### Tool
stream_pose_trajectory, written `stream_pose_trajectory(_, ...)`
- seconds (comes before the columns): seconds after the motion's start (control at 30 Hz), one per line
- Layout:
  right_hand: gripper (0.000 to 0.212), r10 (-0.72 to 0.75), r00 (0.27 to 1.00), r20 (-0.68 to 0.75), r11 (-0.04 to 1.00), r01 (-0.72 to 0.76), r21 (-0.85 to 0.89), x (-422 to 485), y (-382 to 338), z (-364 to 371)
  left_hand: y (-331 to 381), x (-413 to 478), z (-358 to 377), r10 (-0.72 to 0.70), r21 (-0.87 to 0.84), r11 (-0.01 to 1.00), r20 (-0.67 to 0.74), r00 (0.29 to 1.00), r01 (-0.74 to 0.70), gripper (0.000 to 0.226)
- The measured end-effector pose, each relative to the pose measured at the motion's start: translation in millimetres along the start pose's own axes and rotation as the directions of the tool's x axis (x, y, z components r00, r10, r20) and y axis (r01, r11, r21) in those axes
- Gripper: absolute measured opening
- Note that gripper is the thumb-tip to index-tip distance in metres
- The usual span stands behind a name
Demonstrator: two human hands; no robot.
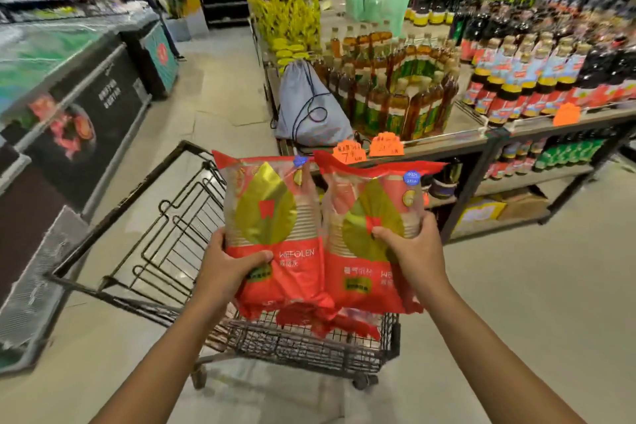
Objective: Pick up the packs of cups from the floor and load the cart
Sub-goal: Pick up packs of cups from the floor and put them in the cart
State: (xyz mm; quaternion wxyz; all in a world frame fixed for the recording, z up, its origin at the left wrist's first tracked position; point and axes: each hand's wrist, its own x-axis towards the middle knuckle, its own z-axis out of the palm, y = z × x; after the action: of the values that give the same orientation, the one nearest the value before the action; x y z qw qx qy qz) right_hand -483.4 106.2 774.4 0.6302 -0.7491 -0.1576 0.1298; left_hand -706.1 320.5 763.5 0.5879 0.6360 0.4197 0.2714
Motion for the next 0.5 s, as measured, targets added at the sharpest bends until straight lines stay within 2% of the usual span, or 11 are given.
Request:
stream_pose_trajectory(0.13,0.062,0.107,0.994,-0.031,0.994,-0.108,-0.035,24,34,25,-24,47,-4,-0.102,-0.021,0.994,0.045,0.994,0.103,0.104)
stream_pose_trajectory(0.23,0.056,0.193,0.978,-0.078,0.98,-0.196,-0.025,50,72,39,-44,85,1,-0.189,0.021,0.982,0.072,0.979,0.188,0.097)
stream_pose_trajectory(0.3,0.058,0.271,0.96,-0.077,0.962,-0.272,-0.005,70,100,49,-59,112,5,-0.226,0.081,0.972,0.073,0.971,0.22,0.091)
stream_pose_trajectory(0.5,0.051,0.471,0.874,-0.116,0.875,-0.48,-0.06,113,183,69,-106,189,33,-0.406,0.167,0.908,0.128,0.905,0.384,0.101)
